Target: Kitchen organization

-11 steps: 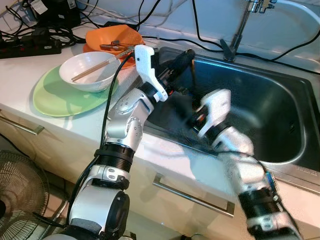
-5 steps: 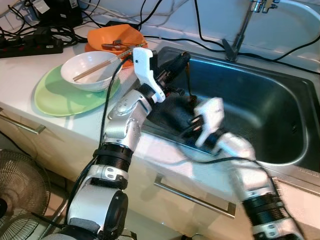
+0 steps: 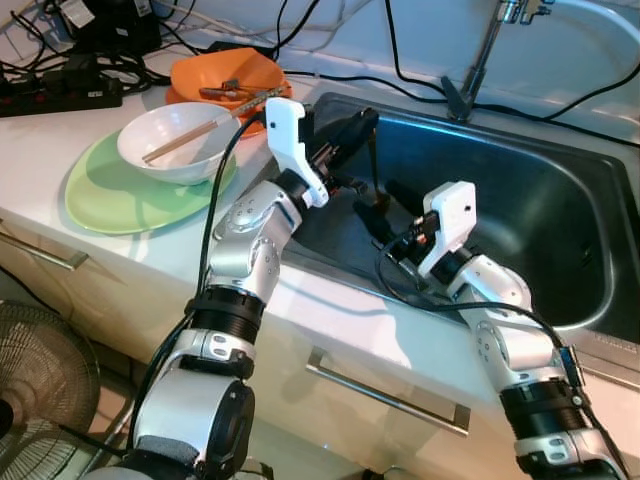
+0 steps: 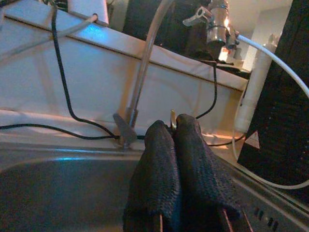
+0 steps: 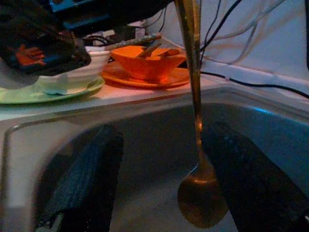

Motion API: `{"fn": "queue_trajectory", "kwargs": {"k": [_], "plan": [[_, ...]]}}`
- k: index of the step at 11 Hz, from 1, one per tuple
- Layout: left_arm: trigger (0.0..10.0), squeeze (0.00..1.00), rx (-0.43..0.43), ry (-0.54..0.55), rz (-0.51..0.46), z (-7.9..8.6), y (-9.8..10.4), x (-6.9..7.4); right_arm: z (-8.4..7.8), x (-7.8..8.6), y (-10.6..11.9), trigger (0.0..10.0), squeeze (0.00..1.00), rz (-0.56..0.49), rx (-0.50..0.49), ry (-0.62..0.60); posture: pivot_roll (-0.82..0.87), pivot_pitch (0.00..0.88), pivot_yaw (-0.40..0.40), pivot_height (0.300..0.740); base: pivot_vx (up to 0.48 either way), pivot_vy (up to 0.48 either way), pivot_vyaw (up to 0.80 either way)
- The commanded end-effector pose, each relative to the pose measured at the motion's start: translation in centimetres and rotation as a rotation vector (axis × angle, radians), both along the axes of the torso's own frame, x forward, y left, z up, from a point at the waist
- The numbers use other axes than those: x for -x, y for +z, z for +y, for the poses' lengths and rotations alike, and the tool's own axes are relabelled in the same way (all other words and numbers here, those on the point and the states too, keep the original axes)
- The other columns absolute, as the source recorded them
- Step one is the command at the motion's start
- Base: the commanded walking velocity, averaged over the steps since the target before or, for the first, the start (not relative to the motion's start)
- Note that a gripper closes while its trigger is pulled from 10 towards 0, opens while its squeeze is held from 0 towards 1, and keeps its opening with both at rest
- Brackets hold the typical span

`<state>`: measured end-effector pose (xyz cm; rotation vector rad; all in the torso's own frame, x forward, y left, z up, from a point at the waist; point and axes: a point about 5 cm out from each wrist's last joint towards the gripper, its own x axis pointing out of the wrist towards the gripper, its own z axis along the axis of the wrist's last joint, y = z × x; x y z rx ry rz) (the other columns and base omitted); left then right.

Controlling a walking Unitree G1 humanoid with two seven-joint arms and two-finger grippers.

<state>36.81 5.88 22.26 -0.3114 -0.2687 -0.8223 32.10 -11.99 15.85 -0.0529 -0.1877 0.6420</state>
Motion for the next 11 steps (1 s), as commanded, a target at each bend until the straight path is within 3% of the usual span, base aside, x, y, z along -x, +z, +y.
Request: {"fn": "queue_trajectory", "kwargs": {"k": [1,3,11], "plan": [[10.0,0.00,-0.012,-0.032,-0.011,-0.6,0.3,0.2,-0.1,-0.3,0.4,10.0,0.00,-0.022,0.004,-0.017,0.03,0.061,0.012,0.740,0.000,0.000,0.00],[10.0,0.00,-0.004,-0.068,0.003,-1.0,0.2,0.4,0.0,-0.8,-0.1,10.0,0.00,-0.014,0.045,-0.053,0.03,0.061,0.012,0.740,0.000,0.000,0.00],[10.0,0.00,0.005,-0.123,0.018,-1.4,0.0,0.9,-0.2,-2.0,-0.5,10.0,0.00,-0.033,0.052,-0.204,0.04,0.060,0.012,0.740,0.000,0.000,0.00]]}}
